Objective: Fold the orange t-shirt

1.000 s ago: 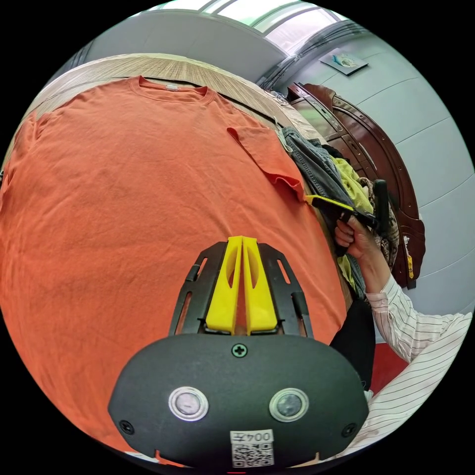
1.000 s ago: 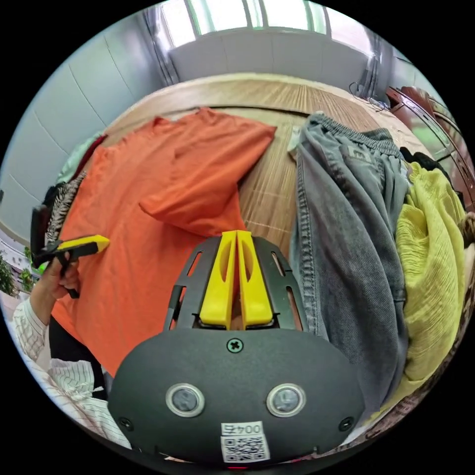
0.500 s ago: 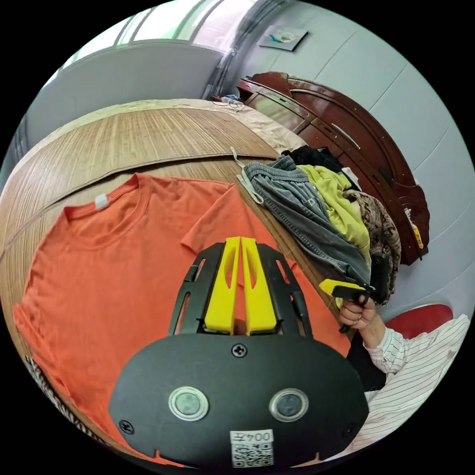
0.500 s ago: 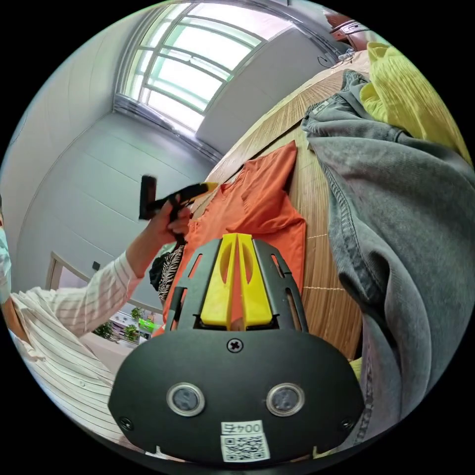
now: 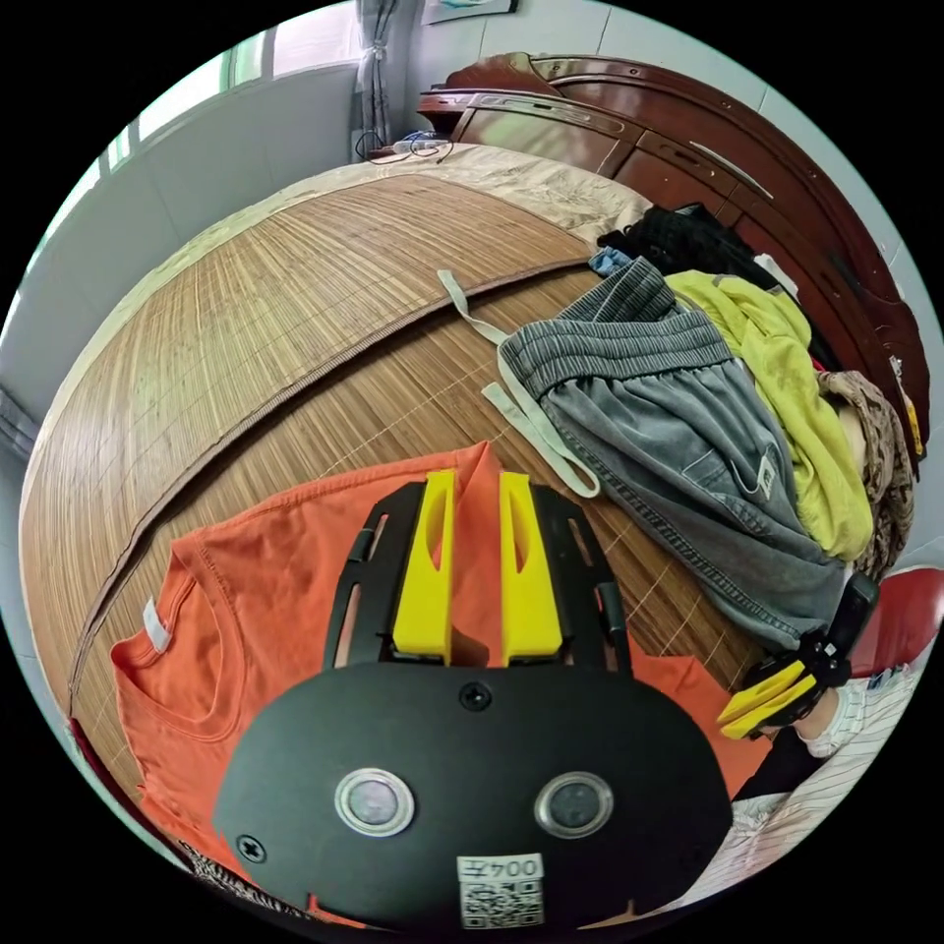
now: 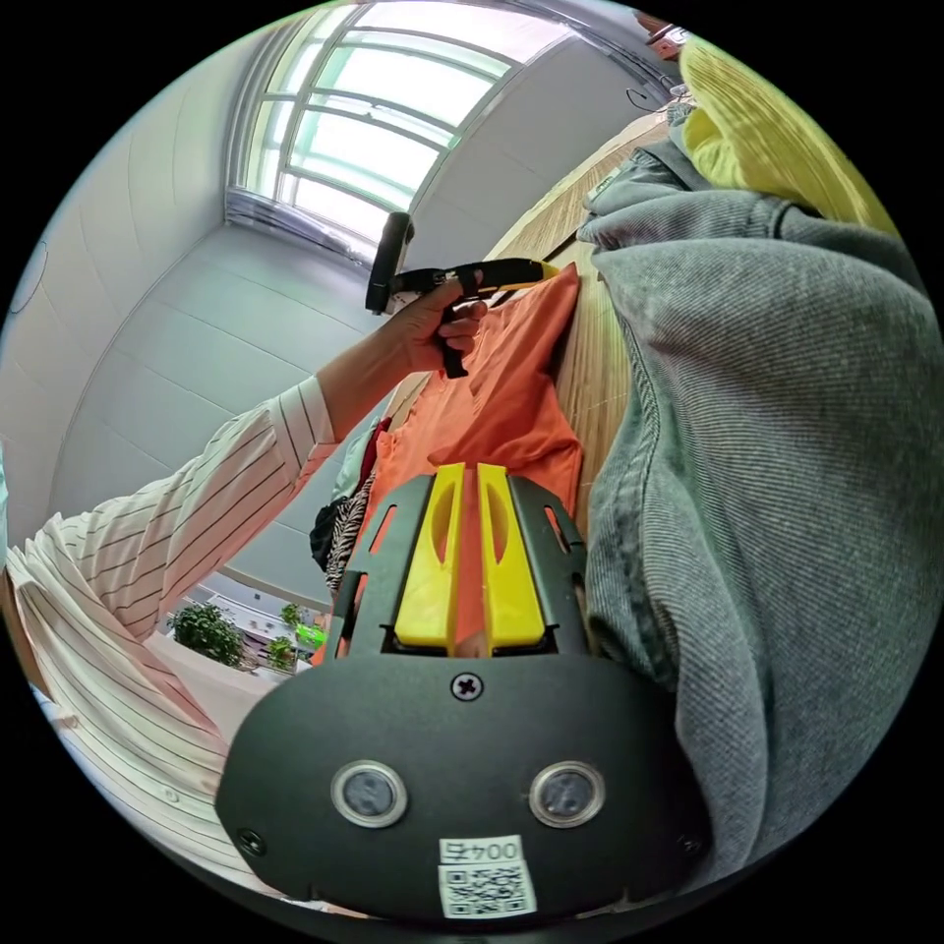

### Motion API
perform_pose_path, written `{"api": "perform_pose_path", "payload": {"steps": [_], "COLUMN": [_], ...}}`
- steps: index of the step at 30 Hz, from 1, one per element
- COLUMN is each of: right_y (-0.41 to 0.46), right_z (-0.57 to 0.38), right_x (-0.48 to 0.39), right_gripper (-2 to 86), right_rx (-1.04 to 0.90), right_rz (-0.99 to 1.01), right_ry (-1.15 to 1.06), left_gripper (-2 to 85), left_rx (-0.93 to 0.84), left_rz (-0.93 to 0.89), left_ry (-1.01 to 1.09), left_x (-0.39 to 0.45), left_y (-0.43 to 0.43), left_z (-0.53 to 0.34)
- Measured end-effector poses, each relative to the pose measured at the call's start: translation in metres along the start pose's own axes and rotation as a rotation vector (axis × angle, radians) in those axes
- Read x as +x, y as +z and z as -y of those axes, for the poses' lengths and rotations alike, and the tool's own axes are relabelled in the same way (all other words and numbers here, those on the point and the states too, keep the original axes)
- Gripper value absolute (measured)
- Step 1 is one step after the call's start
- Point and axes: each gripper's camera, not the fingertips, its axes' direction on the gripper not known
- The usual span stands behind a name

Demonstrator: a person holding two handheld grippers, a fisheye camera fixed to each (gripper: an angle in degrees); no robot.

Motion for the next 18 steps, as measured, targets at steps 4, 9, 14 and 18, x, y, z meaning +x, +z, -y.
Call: {"api": "perform_pose_path", "payload": {"steps": [4, 9, 14, 18], "right_y": [-0.003, -0.004, -0.002, 0.000], "right_z": [0.000, 0.001, 0.001, 0.002], "right_x": [0.003, 0.005, 0.006, 0.006], "right_gripper": [0.3, 0.2, 0.2, 0.3], "right_rx": [-0.003, -0.003, -0.006, -0.003], "right_rz": [0.009, 0.015, 0.005, 0.000], "right_ry": [0.005, 0.009, 0.011, 0.018], "left_gripper": [8.5, 8.9, 4.7, 2.1], "left_rx": [-0.059, -0.092, -0.101, -0.085], "left_rz": [0.021, -0.039, -0.007, 0.005], "left_ry": [0.021, 0.024, 0.025, 0.102], "left_x": [0.002, 0.002, 0.003, 0.011], "left_y": [0.012, 0.022, 0.022, 0.012], "left_z": [0.016, 0.033, 0.050, 0.070]}}
